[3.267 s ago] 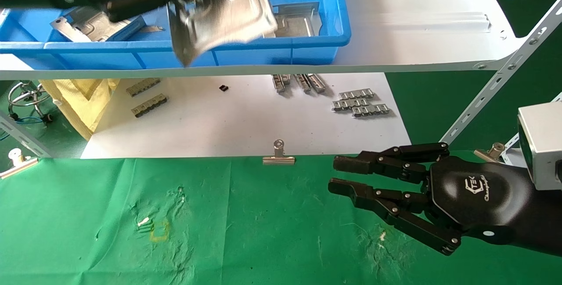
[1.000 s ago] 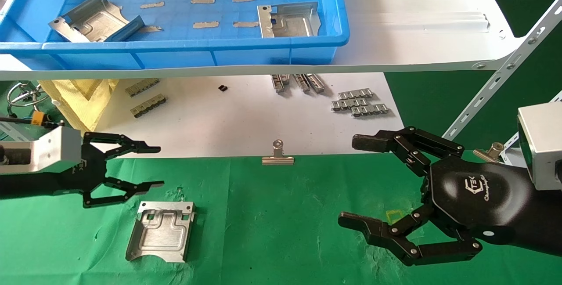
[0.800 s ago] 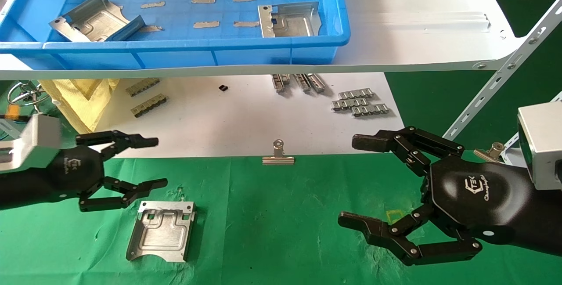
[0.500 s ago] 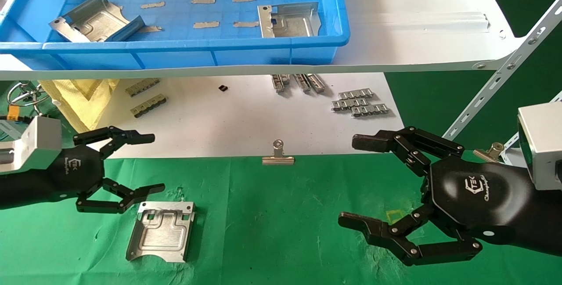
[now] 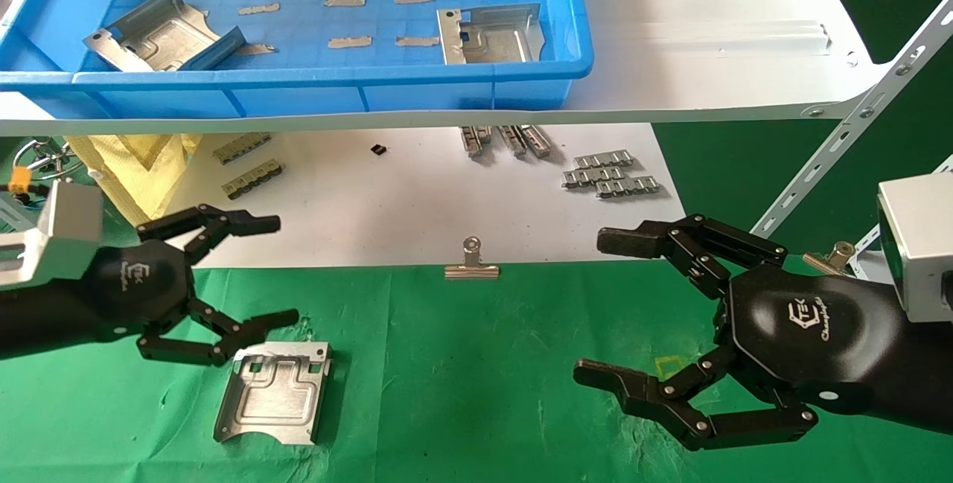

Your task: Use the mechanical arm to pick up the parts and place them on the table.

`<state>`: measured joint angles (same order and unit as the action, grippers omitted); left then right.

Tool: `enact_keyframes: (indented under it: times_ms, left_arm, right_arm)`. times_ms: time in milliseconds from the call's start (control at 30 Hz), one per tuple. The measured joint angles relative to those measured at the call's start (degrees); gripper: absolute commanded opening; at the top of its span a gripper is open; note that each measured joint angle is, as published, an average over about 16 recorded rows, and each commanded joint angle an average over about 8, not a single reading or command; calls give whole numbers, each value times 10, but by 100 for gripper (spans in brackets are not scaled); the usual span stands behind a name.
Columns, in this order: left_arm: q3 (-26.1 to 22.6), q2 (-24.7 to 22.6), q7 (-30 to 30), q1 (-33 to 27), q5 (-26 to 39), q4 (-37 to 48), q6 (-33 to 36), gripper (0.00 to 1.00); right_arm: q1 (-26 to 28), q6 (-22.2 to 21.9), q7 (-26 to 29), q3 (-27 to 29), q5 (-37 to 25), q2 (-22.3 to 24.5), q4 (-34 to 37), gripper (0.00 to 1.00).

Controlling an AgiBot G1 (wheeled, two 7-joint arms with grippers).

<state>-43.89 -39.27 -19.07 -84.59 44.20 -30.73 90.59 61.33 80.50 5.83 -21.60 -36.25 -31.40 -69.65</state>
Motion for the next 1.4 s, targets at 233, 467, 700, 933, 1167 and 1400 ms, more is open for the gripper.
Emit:
enact_keyframes:
  times_ms: [233,467,700,933,1167,1400]
  left_arm:
    - [40,6,43,33,-3,-62,-7,100]
    - [81,12,86,67,-7,-124,-14,100]
    - [121,18,129,100,-10,-186,-21,100]
    - [161,25,173,133,-14,-248,-28,100]
    - [202,31,216,167,-17,-310,-35,100]
    - [241,37,258,199,-20,-371,-42,100]
  right_arm:
    - [0,0,0,0,0,0,0,100]
    - [0,0,0,0,0,0,0,100]
    - [0,0,0,0,0,0,0,100]
    - [0,0,0,0,0,0,0,100]
    - [0,0,0,0,0,0,0,100]
    - [0,0,0,0,0,0,0,100]
